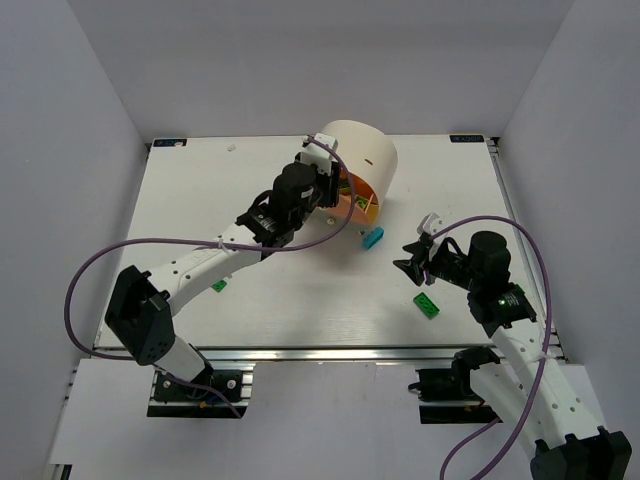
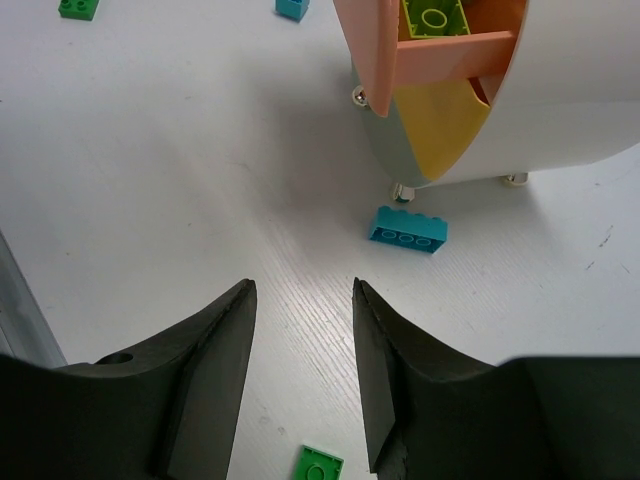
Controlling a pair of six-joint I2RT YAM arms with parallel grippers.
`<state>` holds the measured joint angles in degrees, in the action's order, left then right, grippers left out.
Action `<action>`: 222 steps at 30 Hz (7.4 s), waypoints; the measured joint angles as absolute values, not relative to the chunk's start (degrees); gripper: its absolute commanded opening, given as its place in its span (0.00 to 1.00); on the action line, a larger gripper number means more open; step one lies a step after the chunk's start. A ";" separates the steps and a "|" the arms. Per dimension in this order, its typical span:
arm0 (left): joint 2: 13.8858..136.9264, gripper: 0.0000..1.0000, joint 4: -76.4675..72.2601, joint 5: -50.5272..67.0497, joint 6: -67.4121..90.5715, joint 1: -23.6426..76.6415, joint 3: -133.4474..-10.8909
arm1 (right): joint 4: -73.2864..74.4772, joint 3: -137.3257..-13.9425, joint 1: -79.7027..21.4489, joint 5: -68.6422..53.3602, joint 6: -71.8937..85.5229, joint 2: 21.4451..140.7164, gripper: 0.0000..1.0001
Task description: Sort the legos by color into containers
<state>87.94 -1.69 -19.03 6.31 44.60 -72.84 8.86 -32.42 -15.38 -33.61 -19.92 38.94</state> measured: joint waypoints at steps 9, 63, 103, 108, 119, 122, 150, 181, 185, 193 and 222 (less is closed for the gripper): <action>87.64 0.61 -1.69 -18.44 7.42 44.58 -72.84 | 8.88 -32.42 -15.38 -33.63 -20.03 38.96 0.50; 39.22 0.26 5.34 -15.16 6.81 43.99 -38.11 | 3.25 -69.65 -39.59 7.84 -25.45 87.61 0.13; 103.44 0.55 -8.08 0.21 29.74 37.50 -68.75 | 10.59 -41.56 -14.48 -44.14 -15.27 46.85 0.20; 103.44 0.53 -5.41 -3.42 28.93 36.95 -68.84 | 10.59 -41.56 -14.31 -44.12 -15.55 46.87 0.20; 104.57 0.54 -2.31 -5.26 25.87 35.99 -74.08 | 10.59 -41.56 -14.26 -44.07 -15.73 46.87 0.20; 105.08 0.46 -2.13 -5.06 25.43 35.48 -74.30 | 10.59 -41.56 -14.22 -44.05 -15.73 46.87 0.20; 86.56 0.75 -0.82 3.68 21.34 34.61 -56.73 | 10.79 -41.43 -13.98 -41.76 -19.00 50.00 0.75; 35.42 0.75 20.67 -22.06 10.76 34.65 -39.75 | 36.27 -41.32 -18.02 -6.90 -34.48 74.41 0.84; 35.40 0.75 21.04 -22.96 10.70 34.65 -39.75 | 35.92 -39.62 -19.22 -4.97 -33.58 76.14 0.77; 35.14 0.76 21.39 -25.08 10.70 34.65 -39.75 | 35.59 -38.52 -21.30 -2.72 -32.27 77.52 0.37; 43.92 0.88 24.62 -32.95 13.61 32.29 -39.75 | 19.79 -77.84 -35.40 -16.69 -28.51 80.79 0.11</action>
<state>43.92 24.62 -32.95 13.61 32.29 -39.75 19.79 -77.84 -35.40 -16.69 -28.51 80.79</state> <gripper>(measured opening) 0.884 0.417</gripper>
